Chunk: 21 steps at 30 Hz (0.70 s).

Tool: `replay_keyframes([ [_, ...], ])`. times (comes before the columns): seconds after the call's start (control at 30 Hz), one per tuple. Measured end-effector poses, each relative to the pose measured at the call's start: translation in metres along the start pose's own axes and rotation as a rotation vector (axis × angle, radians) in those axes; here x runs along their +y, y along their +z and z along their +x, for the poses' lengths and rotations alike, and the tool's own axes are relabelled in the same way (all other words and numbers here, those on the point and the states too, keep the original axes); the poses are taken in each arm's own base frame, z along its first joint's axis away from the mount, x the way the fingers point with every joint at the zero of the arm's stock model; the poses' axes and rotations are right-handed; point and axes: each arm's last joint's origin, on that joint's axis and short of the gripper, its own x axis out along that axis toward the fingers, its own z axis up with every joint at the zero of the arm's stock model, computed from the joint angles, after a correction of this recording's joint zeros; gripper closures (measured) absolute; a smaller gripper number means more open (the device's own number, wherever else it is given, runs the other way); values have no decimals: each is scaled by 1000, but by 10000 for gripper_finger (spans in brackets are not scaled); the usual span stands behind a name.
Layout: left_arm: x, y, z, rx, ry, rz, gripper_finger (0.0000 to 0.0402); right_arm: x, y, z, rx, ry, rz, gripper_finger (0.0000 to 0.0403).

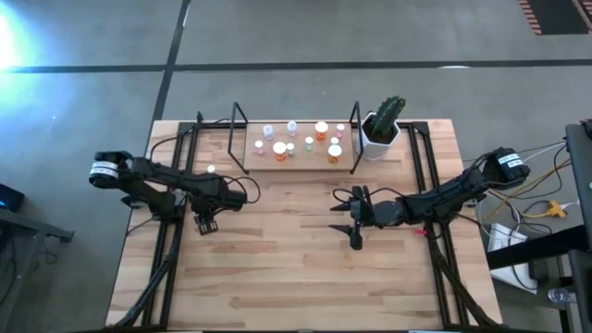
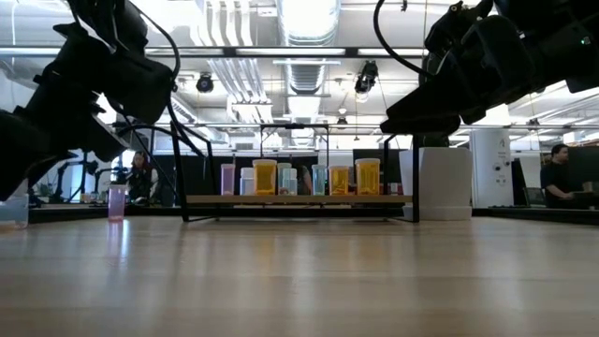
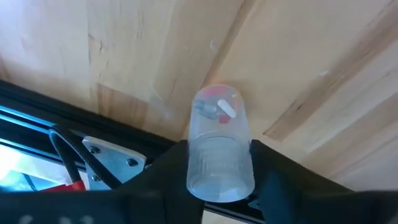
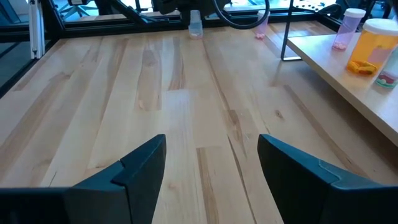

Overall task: Pick and place medicine bottles onto shelf by color
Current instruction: Put the transparent medicine bottle on the shelf

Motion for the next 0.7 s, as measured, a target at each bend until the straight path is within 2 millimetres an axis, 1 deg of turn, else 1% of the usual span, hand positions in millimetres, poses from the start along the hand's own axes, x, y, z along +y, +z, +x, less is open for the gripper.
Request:
replay_keyframes([
  [0.07, 0, 0, -1, 0, -4, -1, 277, 0, 0, 0, 0, 0, 0, 158],
  [0.13, -1, 1, -2, -2, -14, -1, 282, 0, 0, 0, 0, 0, 0, 158],
  [0.23, -3, 3, -8, -16, -55, -6, 278, 0, 0, 0, 0, 0, 0, 158],
  [0.33, -6, 6, -19, -31, -119, -27, 272, 0, 0, 0, 0, 0, 0, 158],
  [0.47, -10, 11, -40, -73, -211, -59, 271, 0, 0, 0, -1, 0, 0, 158],
  [0.53, -14, 13, -52, -104, -254, -47, 271, 0, 0, 0, -1, 0, 0, 158],
  [0.7, -28, 20, -92, -203, -336, 8, 271, 0, 0, 0, -1, 0, 0, 158],
])
